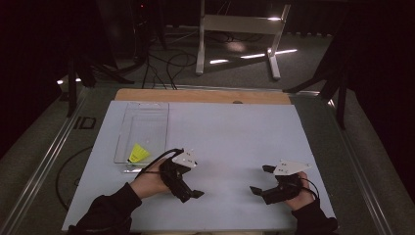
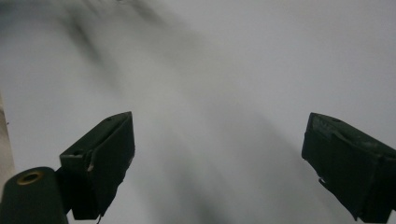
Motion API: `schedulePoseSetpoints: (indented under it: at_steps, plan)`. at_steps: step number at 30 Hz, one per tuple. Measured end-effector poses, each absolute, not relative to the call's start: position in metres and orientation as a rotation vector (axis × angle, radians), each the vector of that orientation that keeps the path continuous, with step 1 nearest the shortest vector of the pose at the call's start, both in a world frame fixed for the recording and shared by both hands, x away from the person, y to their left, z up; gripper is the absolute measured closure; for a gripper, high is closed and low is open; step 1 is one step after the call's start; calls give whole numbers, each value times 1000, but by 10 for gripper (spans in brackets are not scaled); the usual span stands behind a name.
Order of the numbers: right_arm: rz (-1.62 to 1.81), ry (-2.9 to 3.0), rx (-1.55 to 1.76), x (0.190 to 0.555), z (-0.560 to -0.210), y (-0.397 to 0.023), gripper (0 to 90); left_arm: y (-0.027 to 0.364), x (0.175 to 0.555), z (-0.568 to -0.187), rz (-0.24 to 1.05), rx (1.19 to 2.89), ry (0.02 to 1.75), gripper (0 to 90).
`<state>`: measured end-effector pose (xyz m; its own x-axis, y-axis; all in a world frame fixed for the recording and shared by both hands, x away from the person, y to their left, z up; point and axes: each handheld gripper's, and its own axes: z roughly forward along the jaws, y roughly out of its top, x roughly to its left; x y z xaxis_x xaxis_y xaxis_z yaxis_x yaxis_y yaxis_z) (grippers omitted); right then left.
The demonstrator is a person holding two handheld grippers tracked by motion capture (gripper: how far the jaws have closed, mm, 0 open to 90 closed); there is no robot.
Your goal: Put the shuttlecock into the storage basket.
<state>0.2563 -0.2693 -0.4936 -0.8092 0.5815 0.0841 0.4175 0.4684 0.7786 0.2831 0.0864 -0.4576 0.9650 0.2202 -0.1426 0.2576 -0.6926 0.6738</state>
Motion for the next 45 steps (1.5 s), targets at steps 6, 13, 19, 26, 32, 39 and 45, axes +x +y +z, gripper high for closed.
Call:
schedulePoseSetpoints:
  at_steps: [6,13,19,26,32,39,45]
  plan:
    - [1264,2521,864,257,-494,-269,97,99,274,-466,-76,2340,347,2]
    - [1262,2531,857,257,-495,-267,97,117,266,-477,-71,2335,394,3]
    - [1252,2538,856,257,-496,-266,97,133,260,-483,-55,2322,415,2]
    - [1249,2540,849,258,-497,-265,97,157,253,-493,-43,2304,479,3]
    - [1239,2545,850,258,-498,-265,97,169,247,-497,-1,2289,508,3]
    - [1240,2551,842,257,-498,-264,97,192,244,-502,39,2238,601,3]
    - [1239,2547,844,257,-498,-265,97,206,241,-507,78,2227,661,3]
